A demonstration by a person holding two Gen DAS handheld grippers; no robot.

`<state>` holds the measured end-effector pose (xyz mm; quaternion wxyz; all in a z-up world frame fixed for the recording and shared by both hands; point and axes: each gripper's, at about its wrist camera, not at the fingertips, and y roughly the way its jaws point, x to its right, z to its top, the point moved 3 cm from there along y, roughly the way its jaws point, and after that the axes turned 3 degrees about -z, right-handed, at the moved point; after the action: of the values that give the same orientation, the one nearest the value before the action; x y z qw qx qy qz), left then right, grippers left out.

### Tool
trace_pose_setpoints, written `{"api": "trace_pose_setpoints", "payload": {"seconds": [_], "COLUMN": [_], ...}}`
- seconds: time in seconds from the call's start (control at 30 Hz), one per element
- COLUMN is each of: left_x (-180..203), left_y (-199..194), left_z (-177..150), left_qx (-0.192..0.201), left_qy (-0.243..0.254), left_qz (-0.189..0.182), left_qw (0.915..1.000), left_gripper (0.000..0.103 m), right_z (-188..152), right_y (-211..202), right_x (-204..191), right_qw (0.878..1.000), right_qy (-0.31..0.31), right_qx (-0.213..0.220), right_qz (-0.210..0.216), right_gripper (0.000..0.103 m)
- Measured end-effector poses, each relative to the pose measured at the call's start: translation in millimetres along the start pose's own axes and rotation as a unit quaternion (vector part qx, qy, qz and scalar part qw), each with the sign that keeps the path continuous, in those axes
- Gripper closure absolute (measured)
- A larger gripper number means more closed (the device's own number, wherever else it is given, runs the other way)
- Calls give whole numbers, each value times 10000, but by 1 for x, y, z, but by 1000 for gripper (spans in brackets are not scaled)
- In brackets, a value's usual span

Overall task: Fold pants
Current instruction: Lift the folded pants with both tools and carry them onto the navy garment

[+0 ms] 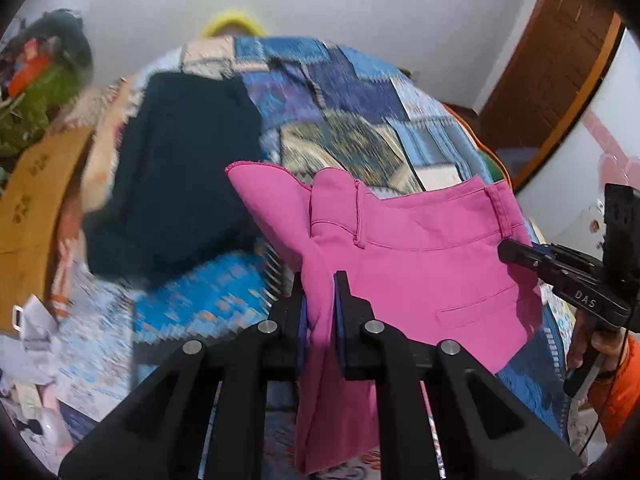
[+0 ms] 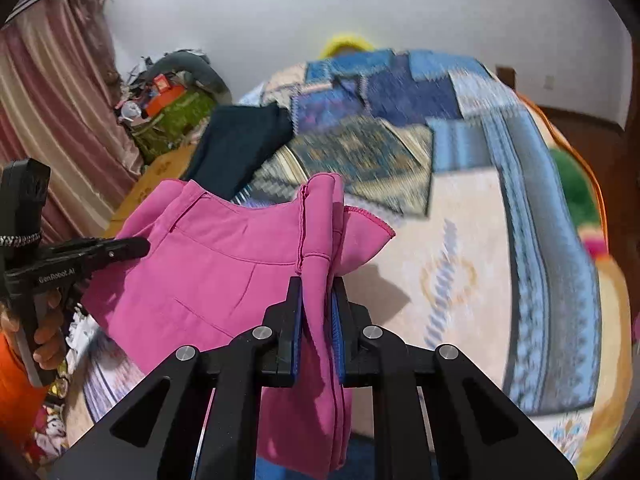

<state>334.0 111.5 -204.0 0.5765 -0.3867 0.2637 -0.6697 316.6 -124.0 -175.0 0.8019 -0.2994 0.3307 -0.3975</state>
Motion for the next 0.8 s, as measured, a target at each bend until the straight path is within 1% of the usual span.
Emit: {"api": "trace_pose_setpoints", "payload": {"seconds": [0.27,0.43,0.57,0.63,0.73,0.8], "left_x": [-52,-85,-116,-130,-154,-171], "left_y": [-38,-48,-43,-35,-15,1], "left_z": [55,79,95,100,104,105], "left_qx": [679,923,1026,1031,929,789], "left_qy": [-116,-165,-285,-348,-501,-641], "left_qz": [428,726,913,997,1102,1129], "left_qw": [9967,9929,9901,9890,9883,9884], "left_gripper": [91,91,91,91,91,91], "right_z": [68,101,123,127,134,136], "right_y": [12,30,55,67,92,109], "right_x": [-47,-76,-94,-100,-109,-112], "right_qw": [9979,9950,9939,9938,9942,9949], "right_qy": [-410,-672,-755,-768,-792,-783], "right_qx": [505,729,796,785,715,627], "right_qz": [74,97,147,166,158,133], "right_gripper": [92,92,92,92,92,92]}}
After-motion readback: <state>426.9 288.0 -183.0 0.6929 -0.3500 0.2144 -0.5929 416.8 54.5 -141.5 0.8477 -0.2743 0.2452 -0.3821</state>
